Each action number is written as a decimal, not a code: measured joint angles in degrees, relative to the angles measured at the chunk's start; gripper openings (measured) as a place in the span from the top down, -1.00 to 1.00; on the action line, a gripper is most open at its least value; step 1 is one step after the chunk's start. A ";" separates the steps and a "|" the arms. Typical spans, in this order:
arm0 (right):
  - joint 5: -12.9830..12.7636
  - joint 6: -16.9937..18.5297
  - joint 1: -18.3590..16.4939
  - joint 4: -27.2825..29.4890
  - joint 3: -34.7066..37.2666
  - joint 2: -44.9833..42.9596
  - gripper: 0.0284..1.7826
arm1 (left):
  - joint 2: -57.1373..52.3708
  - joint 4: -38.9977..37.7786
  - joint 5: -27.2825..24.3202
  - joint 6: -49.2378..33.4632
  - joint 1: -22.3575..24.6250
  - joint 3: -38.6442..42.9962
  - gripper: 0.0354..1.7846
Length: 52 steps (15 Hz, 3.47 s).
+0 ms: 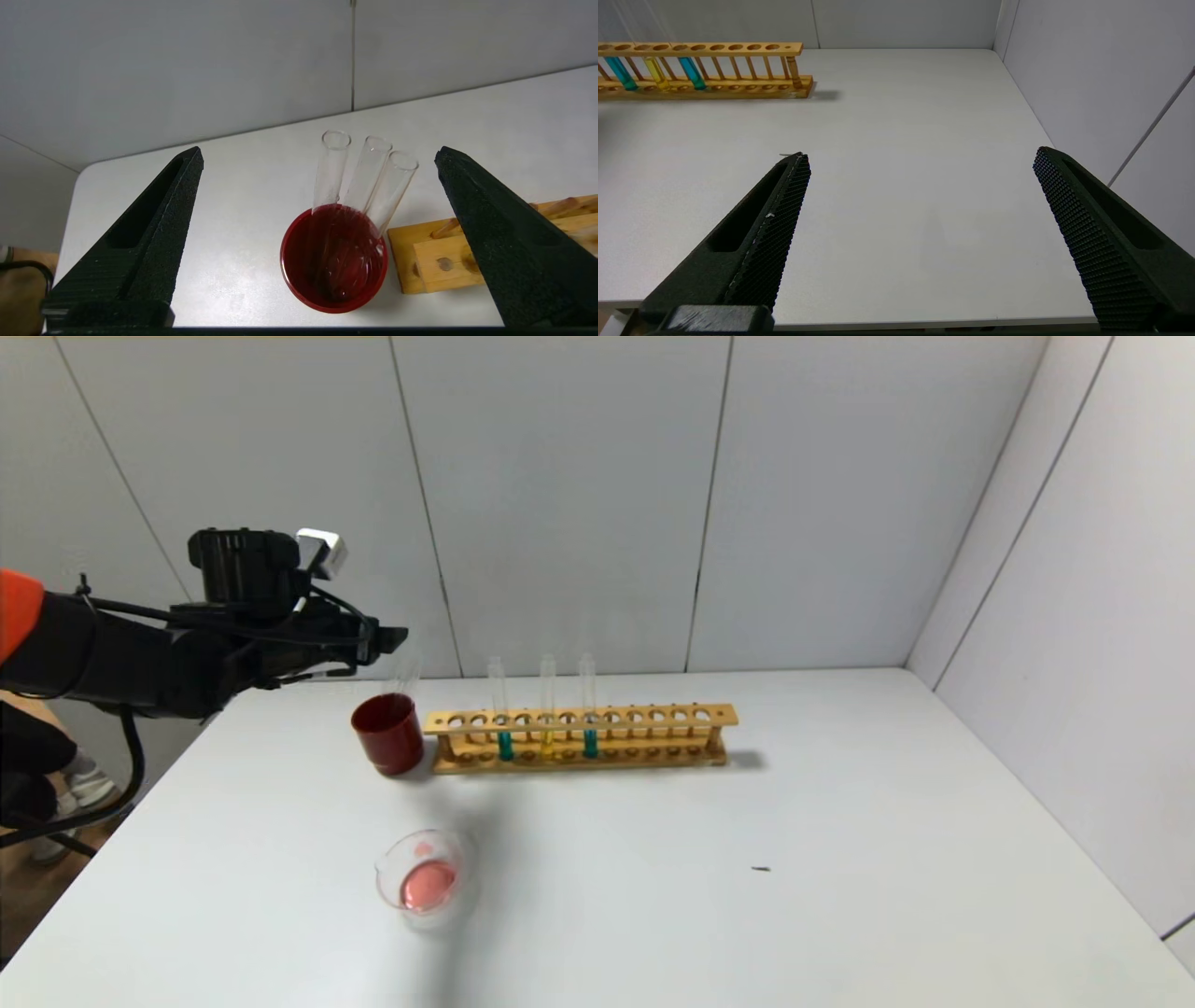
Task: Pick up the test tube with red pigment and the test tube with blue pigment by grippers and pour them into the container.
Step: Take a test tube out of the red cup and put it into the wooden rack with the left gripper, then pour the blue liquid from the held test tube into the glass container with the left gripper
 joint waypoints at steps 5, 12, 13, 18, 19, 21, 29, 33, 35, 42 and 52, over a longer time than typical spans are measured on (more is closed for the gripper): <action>0.00 -0.02 0.00 0.02 0.00 0.00 -0.96 | -6.63 1.52 -0.30 -0.01 -3.86 1.90 -0.95; 0.02 0.00 0.00 0.02 0.00 0.00 -0.96 | -10.97 0.72 -0.35 -1.07 -12.11 8.69 -0.95; 0.00 0.00 0.00 0.02 0.00 0.00 -0.96 | -11.33 0.67 -0.33 -1.66 -13.35 10.12 -0.95; 0.00 0.00 0.00 0.02 0.00 0.00 -0.96 | -10.56 0.63 -0.23 -5.63 -17.02 14.25 -0.95; 0.00 -0.02 0.00 0.02 0.00 0.00 -0.96 | -9.78 0.59 -0.22 -6.42 -17.29 14.18 -0.95; 0.00 0.00 0.00 0.02 0.00 0.00 -0.96 | -7.61 -0.66 -0.09 -6.92 -17.43 13.00 -0.95; 0.02 0.00 0.00 0.02 0.00 0.00 -0.96 | 5.00 -1.76 0.51 -7.94 -16.43 2.77 -0.95; 0.00 0.00 0.00 0.00 0.00 0.00 -0.96 | 9.40 -1.73 0.49 -7.94 -16.06 -1.05 -0.79; 0.02 0.00 0.00 0.00 0.00 0.00 -0.96 | 10.73 -1.67 0.46 -7.88 -16.08 -2.34 -0.55; 0.02 0.00 0.00 0.00 0.00 0.00 -0.96 | 11.80 -1.51 0.44 -7.74 -16.43 -3.39 0.66; 0.02 0.00 0.00 0.00 0.00 0.00 -0.96 | -0.22 9.11 0.72 -1.39 -16.41 -7.50 0.66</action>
